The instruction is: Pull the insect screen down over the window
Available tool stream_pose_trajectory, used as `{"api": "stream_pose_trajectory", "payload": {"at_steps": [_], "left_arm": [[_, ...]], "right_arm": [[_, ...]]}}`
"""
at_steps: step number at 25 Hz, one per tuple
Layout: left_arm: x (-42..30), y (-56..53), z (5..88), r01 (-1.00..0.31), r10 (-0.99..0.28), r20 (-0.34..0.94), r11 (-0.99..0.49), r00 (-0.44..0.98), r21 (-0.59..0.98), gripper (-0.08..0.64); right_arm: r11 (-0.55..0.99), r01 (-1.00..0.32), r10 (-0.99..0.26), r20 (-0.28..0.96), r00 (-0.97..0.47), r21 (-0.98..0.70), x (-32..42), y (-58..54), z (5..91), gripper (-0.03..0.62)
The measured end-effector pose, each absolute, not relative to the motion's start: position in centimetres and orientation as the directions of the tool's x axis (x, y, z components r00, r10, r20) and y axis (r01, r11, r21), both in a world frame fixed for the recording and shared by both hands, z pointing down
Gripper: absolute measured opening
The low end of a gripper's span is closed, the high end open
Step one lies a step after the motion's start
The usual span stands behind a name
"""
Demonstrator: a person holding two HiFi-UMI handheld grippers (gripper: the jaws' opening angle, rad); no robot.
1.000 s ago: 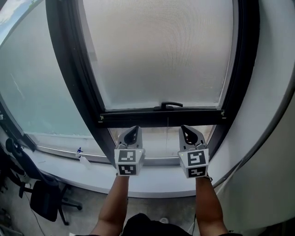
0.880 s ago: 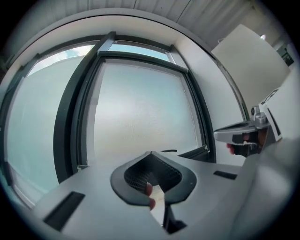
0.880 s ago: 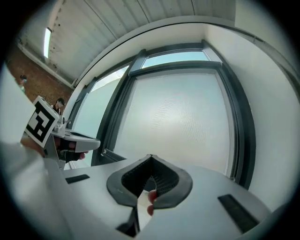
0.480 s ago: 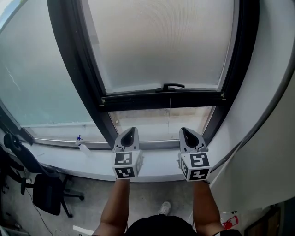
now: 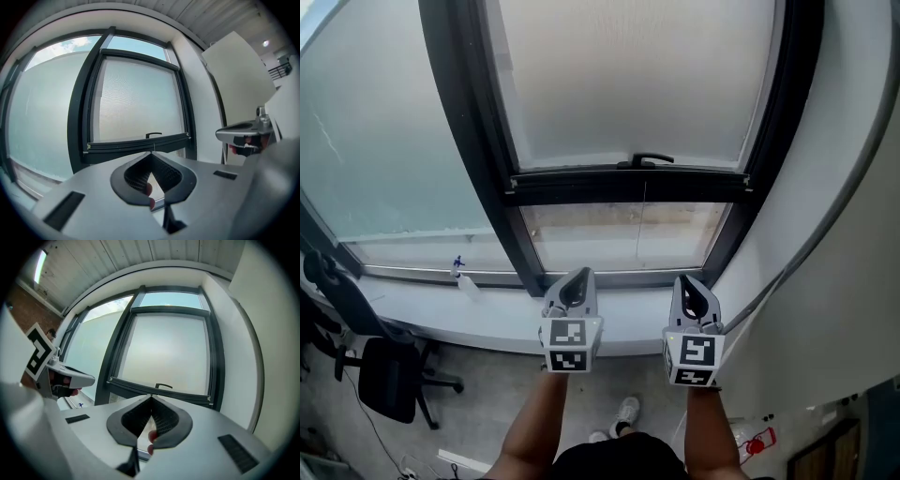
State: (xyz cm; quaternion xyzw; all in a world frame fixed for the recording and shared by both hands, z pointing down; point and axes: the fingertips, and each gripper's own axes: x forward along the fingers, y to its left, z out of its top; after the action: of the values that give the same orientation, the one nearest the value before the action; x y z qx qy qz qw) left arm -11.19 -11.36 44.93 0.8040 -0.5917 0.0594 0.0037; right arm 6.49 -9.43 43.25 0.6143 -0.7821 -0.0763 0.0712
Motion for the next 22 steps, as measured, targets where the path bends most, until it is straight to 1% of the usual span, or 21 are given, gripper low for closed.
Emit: {"api": "stream_pose_trajectory", "payload": {"at_steps": [6,8,12,15,22], "left_arm": [[-9.9,-6.8,46.2,-0.941,-0.937,0.106,-0.337,0.332,-0.037,0.003],[-9.7,-5.4,46.2,-0.939,-0.936,0.105,-0.343,0.337,-0.043,0.003],[-9.3,-3.7,45.4,-0.940,-0.940,0.090,-0.335,0.329,-0.062,0.003],[-8.5,-2.6,44.7,-0.941,-0.943,0.067,-0.331,0.327,-0.074,0.003],[-5.4,-0.7,45.2,-0.938,-0.941,0.075,-0.336,0.330,-0.084,0.003]], "right_arm": [[0.237,-0.951,-0.971,0.019,-0.238,0.196,7.2,-5.5,44.2,0.005],[0.235,-0.953,-0.971,0.012,-0.237,0.189,7.2,-4.3,44.4,0.005],[0.241,-0.941,-0.968,-0.010,-0.250,0.236,6.6,-2.6,43.8,0.005],[0.257,-0.940,-0.963,-0.024,-0.269,0.226,6.9,-1.7,43.4,0.005],[0.285,-0.929,-0.956,0.002,-0.293,0.234,8.9,-0.8,44.3,0.005]]}}
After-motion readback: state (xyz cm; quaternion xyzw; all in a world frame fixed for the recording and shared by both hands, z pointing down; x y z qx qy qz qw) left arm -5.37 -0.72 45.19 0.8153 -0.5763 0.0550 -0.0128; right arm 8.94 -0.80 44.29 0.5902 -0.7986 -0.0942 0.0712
